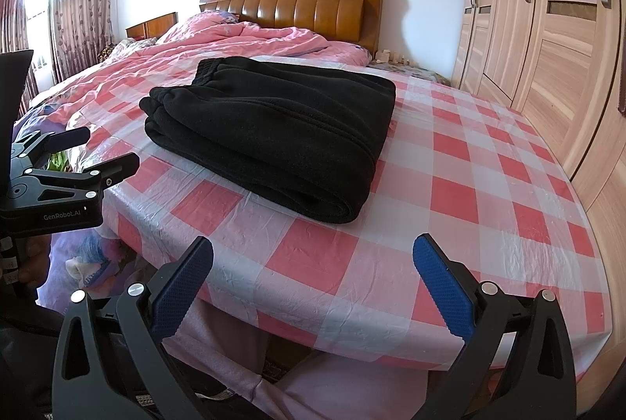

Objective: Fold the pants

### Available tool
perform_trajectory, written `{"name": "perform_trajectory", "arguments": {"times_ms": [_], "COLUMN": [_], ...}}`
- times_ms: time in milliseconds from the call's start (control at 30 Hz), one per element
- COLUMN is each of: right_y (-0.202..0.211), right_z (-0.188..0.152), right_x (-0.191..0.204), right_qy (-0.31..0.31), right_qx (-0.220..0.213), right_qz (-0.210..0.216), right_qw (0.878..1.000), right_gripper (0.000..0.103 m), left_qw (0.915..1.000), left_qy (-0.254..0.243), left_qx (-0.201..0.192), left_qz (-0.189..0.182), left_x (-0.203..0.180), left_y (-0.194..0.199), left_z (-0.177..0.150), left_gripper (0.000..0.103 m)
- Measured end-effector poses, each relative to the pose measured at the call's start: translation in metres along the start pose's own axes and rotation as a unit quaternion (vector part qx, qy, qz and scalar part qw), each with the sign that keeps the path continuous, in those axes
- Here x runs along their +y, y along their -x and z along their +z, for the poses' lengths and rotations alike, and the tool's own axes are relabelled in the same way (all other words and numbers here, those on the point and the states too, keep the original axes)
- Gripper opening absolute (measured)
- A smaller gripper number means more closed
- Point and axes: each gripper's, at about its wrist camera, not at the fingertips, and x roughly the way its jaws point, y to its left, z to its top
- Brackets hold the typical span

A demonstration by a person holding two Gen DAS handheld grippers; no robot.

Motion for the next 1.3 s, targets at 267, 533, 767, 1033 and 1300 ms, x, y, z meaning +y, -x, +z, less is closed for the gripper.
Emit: {"name": "perform_trajectory", "arguments": {"times_ms": [267, 533, 767, 1033, 1300], "right_y": [-0.0002, -0.0001, 0.0001, 0.0000, -0.0001], "right_z": [0.0002, 0.0003, 0.0002, 0.0005, 0.0006], "right_x": [-0.0006, -0.0007, -0.0006, -0.0012, -0.0015], "right_qy": [0.000, -0.001, -0.001, -0.001, -0.001], "right_qx": [0.000, 0.000, 0.001, 0.000, 0.001], "right_qz": [0.000, 0.000, 0.001, 0.000, 0.001], "right_qw": [1.000, 1.000, 1.000, 1.000, 1.000], "right_gripper": [0.098, 0.098, 0.098, 0.098, 0.098], "left_qw": [1.0000, 1.0000, 0.9999, 0.9999, 0.9998], "left_qy": [0.000, 0.001, 0.004, 0.009, 0.015], "left_qx": [0.000, -0.005, -0.011, -0.014, -0.002], "left_qz": [-0.001, -0.001, -0.002, -0.003, -0.009], "left_x": [0.0004, -0.0019, -0.0029, -0.0019, 0.0008], "left_y": [0.0000, 0.0014, 0.0039, 0.0064, 0.0000], "left_z": [0.0000, 0.0008, 0.0017, 0.0020, 0.0024], "left_gripper": [0.102, 0.102, 0.102, 0.102, 0.102]}}
